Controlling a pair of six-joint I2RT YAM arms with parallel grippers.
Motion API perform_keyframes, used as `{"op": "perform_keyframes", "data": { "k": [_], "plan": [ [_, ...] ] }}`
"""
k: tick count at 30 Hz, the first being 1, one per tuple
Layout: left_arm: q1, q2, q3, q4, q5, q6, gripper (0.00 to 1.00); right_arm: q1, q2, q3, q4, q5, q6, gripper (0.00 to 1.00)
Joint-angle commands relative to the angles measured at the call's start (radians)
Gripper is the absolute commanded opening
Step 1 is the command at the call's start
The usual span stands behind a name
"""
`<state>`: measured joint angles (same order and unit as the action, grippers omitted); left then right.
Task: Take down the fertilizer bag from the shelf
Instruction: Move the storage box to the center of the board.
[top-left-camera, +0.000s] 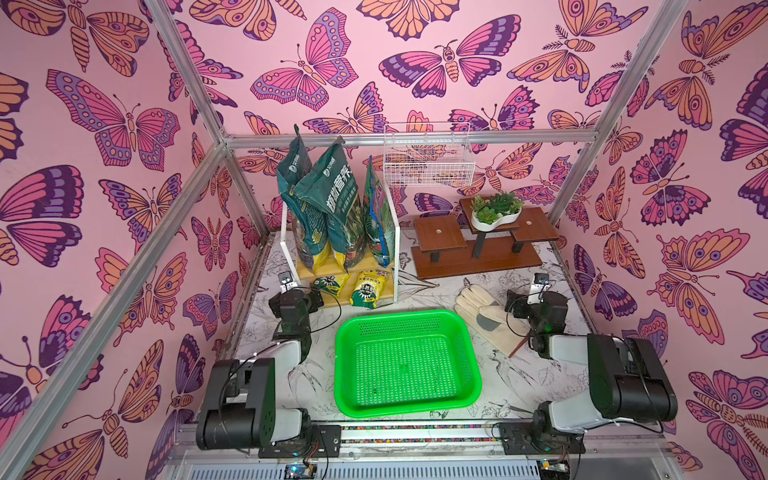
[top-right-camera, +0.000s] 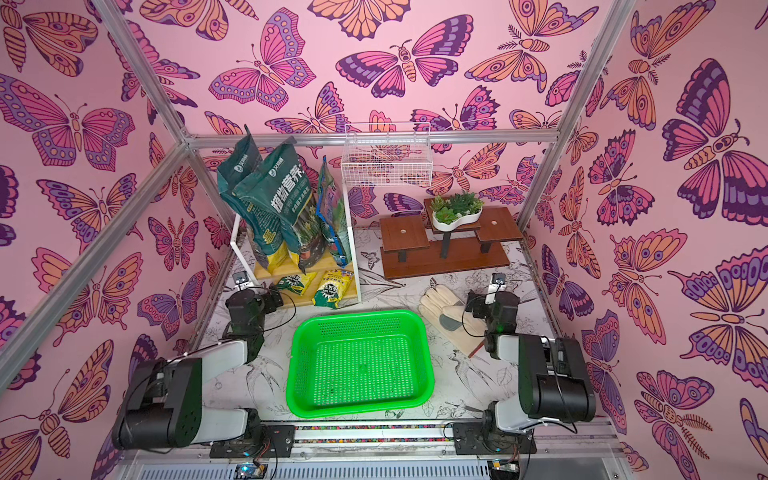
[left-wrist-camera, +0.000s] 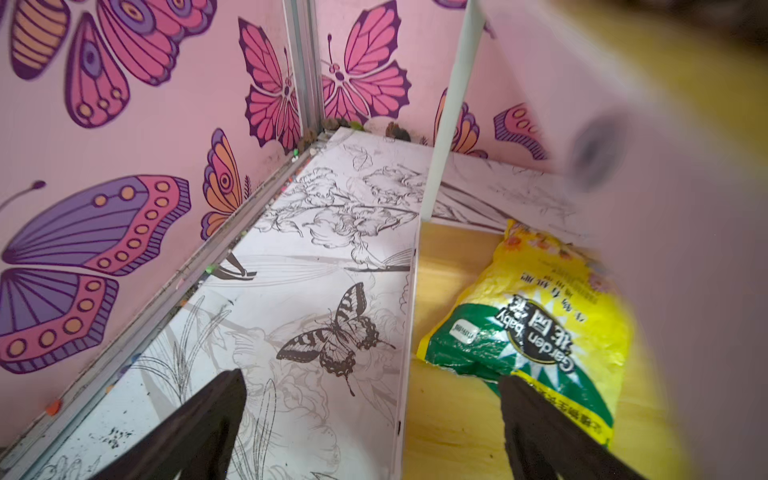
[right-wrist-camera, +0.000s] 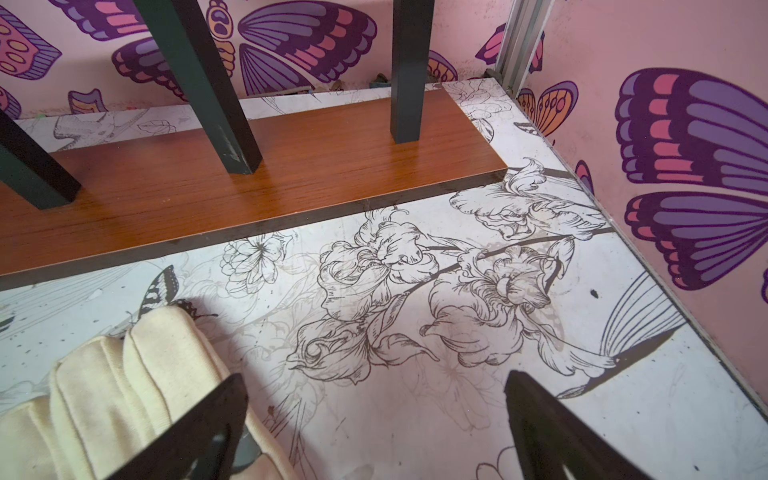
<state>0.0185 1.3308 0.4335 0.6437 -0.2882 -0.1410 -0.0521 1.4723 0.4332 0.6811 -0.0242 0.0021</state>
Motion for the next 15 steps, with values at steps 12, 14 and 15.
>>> {"op": "perform_keyframes", "data": {
  "k": [12, 14, 15],
  "plan": [
    [-0.005, -0.432, 0.062, -0.604, -0.188, -0.164, 1.00, 0.004, -0.053, 0.499, -0.932, -0.147, 0.313, 0.99],
    [-0.005, -0.482, 0.082, -0.697, -0.184, -0.226, 1.00, 0.018, -0.098, 0.509, -0.996, -0.152, 0.320, 0.98],
    [-0.005, -0.507, 0.083, -0.737, -0.173, -0.256, 1.00, 0.028, -0.123, 0.518, -1.045, -0.158, 0.321, 0.98]
  ]
}}
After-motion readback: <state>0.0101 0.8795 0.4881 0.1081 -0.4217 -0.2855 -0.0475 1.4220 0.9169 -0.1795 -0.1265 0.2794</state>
